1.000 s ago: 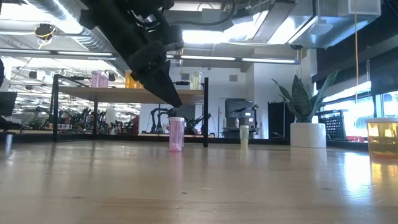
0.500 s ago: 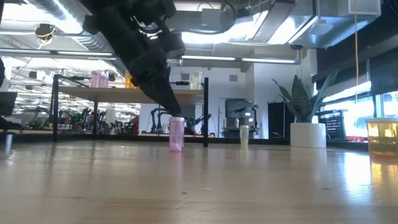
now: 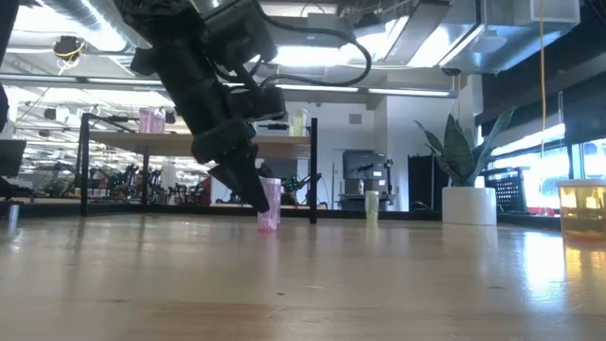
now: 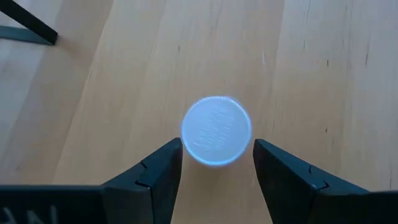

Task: Pick and place medicine bottles onto shelf by color
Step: Put the pink pill bottle on the shelf aligned with the other pink pill bottles

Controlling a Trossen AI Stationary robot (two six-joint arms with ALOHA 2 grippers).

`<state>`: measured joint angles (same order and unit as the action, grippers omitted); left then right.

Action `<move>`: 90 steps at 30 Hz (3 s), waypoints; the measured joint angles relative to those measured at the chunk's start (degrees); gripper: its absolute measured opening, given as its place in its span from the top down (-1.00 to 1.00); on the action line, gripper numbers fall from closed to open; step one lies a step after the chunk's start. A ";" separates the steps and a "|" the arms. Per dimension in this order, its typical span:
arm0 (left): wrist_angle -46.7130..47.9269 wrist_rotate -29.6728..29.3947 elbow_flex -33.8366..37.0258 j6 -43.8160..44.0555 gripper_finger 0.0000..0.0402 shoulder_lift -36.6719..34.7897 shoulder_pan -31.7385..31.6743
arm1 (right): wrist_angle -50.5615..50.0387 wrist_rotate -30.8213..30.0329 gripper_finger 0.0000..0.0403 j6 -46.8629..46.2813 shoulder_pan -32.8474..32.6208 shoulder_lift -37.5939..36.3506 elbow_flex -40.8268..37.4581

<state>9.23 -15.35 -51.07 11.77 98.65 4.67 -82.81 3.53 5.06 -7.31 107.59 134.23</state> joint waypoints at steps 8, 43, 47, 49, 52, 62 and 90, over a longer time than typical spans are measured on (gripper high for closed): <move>-1.69 -0.01 0.00 -0.15 0.05 -0.22 0.00 | 0.02 0.00 0.22 0.00 0.01 0.02 0.00; -2.80 0.02 -0.01 0.16 0.46 -0.32 0.00 | 0.87 0.09 0.22 -0.02 0.76 0.04 0.02; -2.61 1.39 -0.09 0.36 0.56 -0.35 0.00 | 0.85 0.09 0.22 -0.02 0.76 0.04 0.00; -2.17 2.16 -0.13 1.39 0.58 -0.48 0.00 | 0.83 0.08 0.22 0.00 0.76 0.04 0.02; 0.28 3.11 -0.09 2.84 0.58 -1.92 0.01 | 0.76 0.09 0.22 -0.01 0.76 0.04 0.02; 9.66 2.28 -0.04 7.36 0.58 -18.48 0.04 | 0.58 -0.64 0.22 0.00 0.76 0.07 0.02; 52.02 -28.06 -0.07 41.77 0.58 -50.51 -10.18 | 12.07 -17.02 0.22 1.56 1.53 0.09 0.04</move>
<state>61.24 -43.41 -51.13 53.54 48.14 -5.52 -70.73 -13.49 6.62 -5.78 107.68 134.28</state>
